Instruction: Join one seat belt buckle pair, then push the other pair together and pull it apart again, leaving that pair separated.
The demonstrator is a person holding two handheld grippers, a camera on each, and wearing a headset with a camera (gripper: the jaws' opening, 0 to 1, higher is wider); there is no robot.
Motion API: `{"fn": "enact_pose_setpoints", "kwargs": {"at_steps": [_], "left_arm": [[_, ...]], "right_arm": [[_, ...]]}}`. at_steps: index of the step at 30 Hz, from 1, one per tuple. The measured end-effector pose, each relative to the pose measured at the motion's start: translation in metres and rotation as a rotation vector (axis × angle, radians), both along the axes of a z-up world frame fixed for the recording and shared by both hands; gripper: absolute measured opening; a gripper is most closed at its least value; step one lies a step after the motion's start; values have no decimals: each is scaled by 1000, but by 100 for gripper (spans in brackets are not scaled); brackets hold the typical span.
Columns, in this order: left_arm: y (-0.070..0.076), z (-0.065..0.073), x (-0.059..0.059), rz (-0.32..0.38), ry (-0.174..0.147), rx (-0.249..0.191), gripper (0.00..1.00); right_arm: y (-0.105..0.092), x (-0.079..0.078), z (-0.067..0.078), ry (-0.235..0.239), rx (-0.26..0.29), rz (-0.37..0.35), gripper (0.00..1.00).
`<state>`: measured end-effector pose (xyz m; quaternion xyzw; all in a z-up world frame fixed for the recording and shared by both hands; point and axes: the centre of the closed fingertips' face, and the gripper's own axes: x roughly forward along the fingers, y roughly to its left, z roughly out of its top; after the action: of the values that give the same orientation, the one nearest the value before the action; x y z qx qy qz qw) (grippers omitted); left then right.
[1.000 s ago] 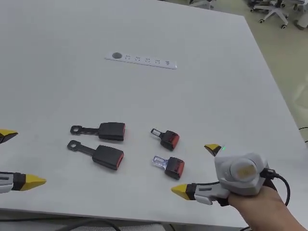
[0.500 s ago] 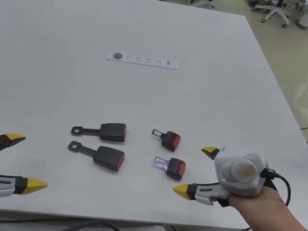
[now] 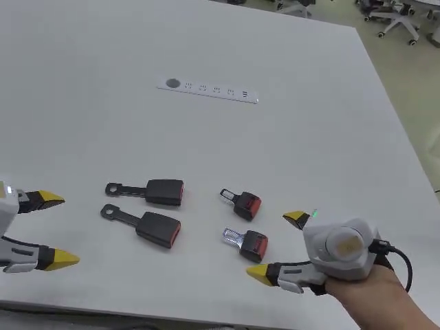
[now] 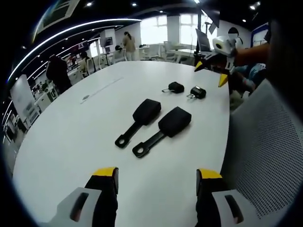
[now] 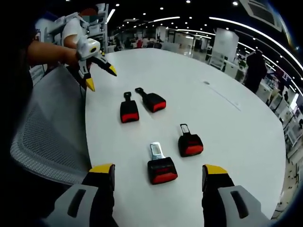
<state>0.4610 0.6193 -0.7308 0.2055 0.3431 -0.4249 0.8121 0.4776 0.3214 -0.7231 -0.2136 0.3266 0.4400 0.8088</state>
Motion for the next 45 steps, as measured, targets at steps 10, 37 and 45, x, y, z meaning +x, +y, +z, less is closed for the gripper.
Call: {"fn": "enact_pose_setpoints", "kwargs": {"at_steps": [10, 37, 45], "left_arm": [[-37, -5, 13, -101, 5, 28, 55], [-91, -33, 36, -333, 1, 132, 43], [-102, -39, 41, -376, 5, 152, 44]], "right_arm": [[-3, 5, -9, 3, -37, 27, 69], [3, 2, -39, 72, -126, 143, 43], [4, 7, -49, 84, -139, 158, 40]]}}
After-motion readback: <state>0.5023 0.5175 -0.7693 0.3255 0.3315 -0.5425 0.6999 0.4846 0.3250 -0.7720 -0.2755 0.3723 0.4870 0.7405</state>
